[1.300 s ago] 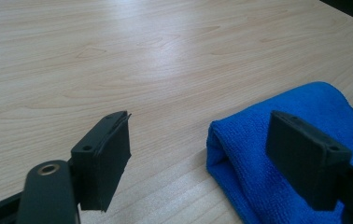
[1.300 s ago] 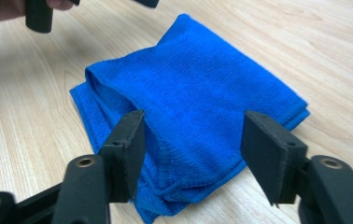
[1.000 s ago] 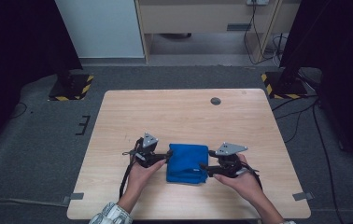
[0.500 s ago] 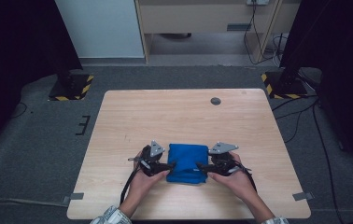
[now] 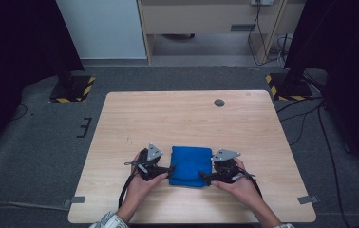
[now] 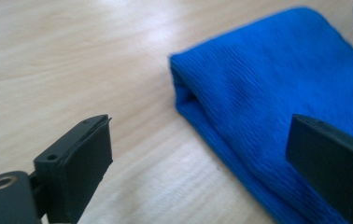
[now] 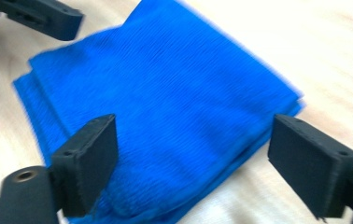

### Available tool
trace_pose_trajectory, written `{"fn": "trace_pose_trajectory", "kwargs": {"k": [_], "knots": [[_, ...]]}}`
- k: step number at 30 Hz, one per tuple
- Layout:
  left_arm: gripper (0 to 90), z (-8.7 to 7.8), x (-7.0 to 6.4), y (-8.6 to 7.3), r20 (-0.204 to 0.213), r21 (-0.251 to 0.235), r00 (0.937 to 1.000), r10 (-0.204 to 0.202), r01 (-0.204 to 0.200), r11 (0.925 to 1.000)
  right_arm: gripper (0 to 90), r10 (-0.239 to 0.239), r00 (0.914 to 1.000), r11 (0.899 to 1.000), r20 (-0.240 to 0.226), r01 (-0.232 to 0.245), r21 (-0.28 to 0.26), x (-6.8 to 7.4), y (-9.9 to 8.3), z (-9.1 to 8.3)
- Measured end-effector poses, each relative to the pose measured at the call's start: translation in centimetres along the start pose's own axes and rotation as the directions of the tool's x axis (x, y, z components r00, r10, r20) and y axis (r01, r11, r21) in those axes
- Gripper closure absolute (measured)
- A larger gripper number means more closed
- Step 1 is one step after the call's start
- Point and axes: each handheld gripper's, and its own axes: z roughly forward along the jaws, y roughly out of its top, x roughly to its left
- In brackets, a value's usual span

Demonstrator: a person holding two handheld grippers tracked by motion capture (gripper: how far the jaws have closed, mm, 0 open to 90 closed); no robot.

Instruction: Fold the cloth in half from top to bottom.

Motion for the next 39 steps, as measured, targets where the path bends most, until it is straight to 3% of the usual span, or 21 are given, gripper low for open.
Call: {"fn": "trace_pose_trajectory", "kwargs": {"k": [1, 2, 8, 16, 23, 28, 31, 39], "knots": [[5.3, 0.0, 0.0, 0.0, 0.000, 0.000, 1.0000, 0.000, 0.000, 1.0000, 14.5, 0.000, 1.0000, 1.000, 0.000, 0.000, 0.000, 0.0, 0.0, 0.0], [5.3, -0.3, 0.8, 0.2, -0.023, -0.008, 0.9996, -0.013, 0.013, 0.9999, 11.6, 0.026, 0.9993, 0.999, 0.026, -0.026, -0.022, -0.6, 0.3, -0.3], [5.2, -1.0, 3.3, 0.3, -0.056, -0.025, 0.9952, -0.080, 0.078, 0.9966, 10.1, 0.111, 0.9905, 0.991, 0.081, -0.104, -0.087, -3.3, 0.6, -1.5], [5.7, -1.5, 6.5, -0.5, -0.097, 0.000, 0.9887, -0.114, 0.114, 0.9935, 9.7, 0.186, 0.9728, 0.981, 0.138, -0.177, -0.078, -6.5, -0.7, -2.5], [6.0, -1.5, 8.5, -1.5, -0.108, 0.042, 0.9860, -0.127, 0.132, 0.9903, 10.0, 0.233, 0.9569, 0.972, 0.173, -0.226, -0.060, -8.9, -2.1, -2.9], [6.0, -1.3, 9.2, -2.0, -0.116, 0.062, 0.9855, -0.124, 0.132, 0.9893, 10.1, 0.272, 0.9424, 0.962, 0.195, -0.266, -0.058, -10.5, -2.8, -3.3], [6.0, -1.1, 9.4, -2.1, -0.122, 0.072, 0.9846, -0.125, 0.135, 0.9883, 10.1, 0.271, 0.9397, 0.963, 0.209, -0.266, -0.050, -11.3, -2.8, -3.5], [6.2, -0.4, 9.8, -2.5, -0.137, 0.106, 0.9843, -0.111, 0.126, 0.9864, 9.9, 0.310, 0.9206, 0.950, 0.237, -0.306, -0.056, -13.1, -3.0, -3.5]]}}
